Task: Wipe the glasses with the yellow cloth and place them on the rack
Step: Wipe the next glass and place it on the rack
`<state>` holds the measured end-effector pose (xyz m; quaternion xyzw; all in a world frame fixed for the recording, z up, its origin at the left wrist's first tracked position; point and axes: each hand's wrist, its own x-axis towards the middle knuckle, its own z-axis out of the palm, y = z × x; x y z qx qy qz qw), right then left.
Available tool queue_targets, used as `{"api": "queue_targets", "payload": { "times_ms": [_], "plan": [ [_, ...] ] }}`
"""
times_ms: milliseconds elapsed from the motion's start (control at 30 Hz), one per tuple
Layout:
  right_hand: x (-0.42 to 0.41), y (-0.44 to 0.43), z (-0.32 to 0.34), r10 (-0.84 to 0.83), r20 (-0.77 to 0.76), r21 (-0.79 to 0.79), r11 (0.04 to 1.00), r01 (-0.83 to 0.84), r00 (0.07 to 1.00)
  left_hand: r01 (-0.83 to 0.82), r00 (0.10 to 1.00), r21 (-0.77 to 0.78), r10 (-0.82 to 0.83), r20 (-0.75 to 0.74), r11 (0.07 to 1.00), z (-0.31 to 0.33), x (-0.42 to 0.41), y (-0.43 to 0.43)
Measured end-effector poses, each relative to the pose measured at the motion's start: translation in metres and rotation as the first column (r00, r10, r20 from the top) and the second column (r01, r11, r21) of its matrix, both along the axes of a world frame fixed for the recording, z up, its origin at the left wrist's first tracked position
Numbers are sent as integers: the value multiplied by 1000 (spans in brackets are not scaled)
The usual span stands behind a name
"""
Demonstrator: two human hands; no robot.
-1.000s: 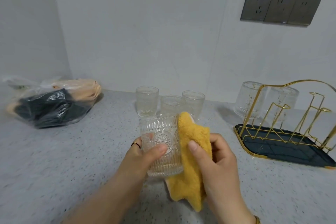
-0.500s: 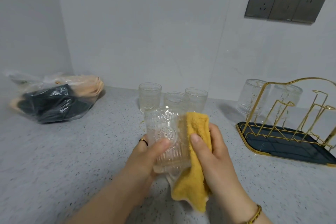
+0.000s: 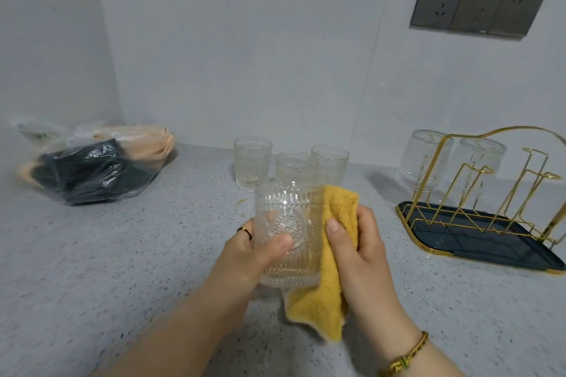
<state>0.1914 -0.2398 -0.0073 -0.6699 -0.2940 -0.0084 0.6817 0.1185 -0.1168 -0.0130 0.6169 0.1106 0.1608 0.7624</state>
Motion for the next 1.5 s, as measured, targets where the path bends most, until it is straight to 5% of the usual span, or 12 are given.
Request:
{"api": "queue_targets", "payload": {
  "times_ms": [67,167,333,467,633,733,867,1000,1233,1367,1500],
  "plan": [
    [-5,2,-4,24,-28,-49,999,-25,999,-44,999,-51,45,8,998,1,1,3],
    [-14,5,-10,58,176,-97,994,-41,983,-120,992,-86,122,16,989,2,3,10],
    [-9,-1,-3,-19,371,-65,997,47,928,-35,999,65,37,-32,997,4,0,7],
    [-6,-7,7,-69,130,43,997,64,989,23,999,85,-21,-30,996,2,0,0],
    [-9,-4,4,103,-141,-34,994,-108,985,-82,996,-92,83,14,992,4,2,6],
    [-17,1,0,113,89,-85,991,-106,990,-128,990,-105,132,38,986,6,0,13],
    [-19,0,0,-17,347,-71,996,45,938,-81,997,61,82,-13,995,8,-3,9],
    [-11,-8,9,-75,112,58,996,69,991,-30,999,117,34,-33,993,8,-4,0],
    [-12,2,2,134,-271,66,991,-120,953,-83,996,-74,80,-45,994,13,-6,7],
    [-14,4,-2,124,-272,88,991,-103,954,-88,990,-32,84,-115,996,10,-3,11],
    [-16,6,-6,80,-116,27,997,-77,990,-194,976,50,198,-91,980,13,0,13]
  ]
}}
